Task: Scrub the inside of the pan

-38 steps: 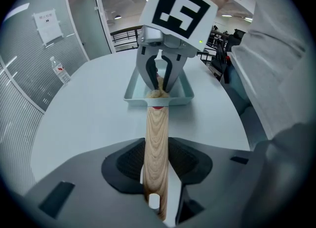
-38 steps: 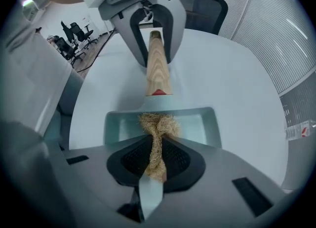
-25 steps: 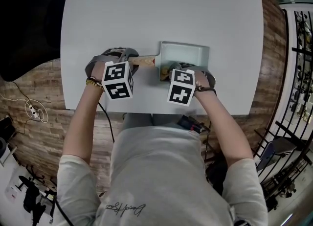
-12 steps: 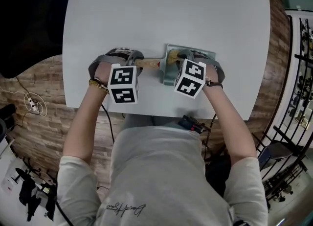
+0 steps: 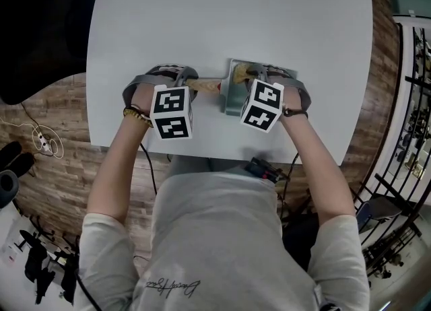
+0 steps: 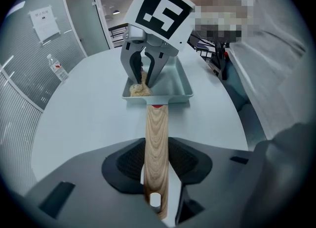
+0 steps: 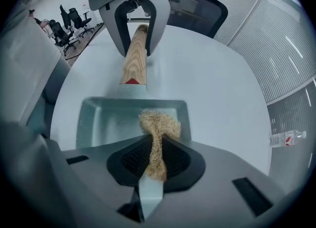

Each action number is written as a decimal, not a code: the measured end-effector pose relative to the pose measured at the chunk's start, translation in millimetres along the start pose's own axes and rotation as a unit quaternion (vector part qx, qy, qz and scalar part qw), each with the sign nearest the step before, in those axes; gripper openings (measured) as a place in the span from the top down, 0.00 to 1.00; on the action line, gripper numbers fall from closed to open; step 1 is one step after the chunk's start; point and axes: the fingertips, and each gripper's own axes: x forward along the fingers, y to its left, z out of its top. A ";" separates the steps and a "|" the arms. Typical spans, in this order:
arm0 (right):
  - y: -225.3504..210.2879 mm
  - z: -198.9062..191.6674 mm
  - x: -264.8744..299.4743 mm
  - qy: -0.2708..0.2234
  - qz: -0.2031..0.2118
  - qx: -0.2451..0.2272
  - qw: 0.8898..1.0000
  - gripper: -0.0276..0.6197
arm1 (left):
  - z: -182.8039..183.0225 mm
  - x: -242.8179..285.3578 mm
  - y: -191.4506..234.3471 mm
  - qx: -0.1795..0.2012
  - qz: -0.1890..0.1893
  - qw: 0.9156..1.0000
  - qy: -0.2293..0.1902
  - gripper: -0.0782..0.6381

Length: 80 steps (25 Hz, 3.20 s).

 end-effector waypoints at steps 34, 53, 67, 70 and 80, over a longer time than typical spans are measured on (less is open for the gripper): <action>-2.0 -21.2 -1.4 0.020 -0.011 0.015 1.000 0.85 | -0.9 -0.7 -0.3 0.028 -0.006 0.999 0.019 0.69; 24.2 -26.8 -0.9 0.029 0.047 0.003 0.998 0.85 | -4.4 5.1 4.6 0.007 -0.004 1.000 0.023 0.69; 81.2 -32.2 -14.8 0.043 0.199 0.004 0.979 0.85 | -5.5 3.6 8.1 0.007 -0.001 1.000 0.023 0.69; 81.4 -33.0 -15.8 0.036 0.187 0.007 0.982 0.85 | -4.3 3.0 6.4 0.014 -0.002 1.000 0.025 0.69; 13.7 -41.4 -6.8 0.038 0.062 0.016 0.997 0.85 | -1.7 -2.0 -3.0 0.024 -0.014 0.999 0.024 0.69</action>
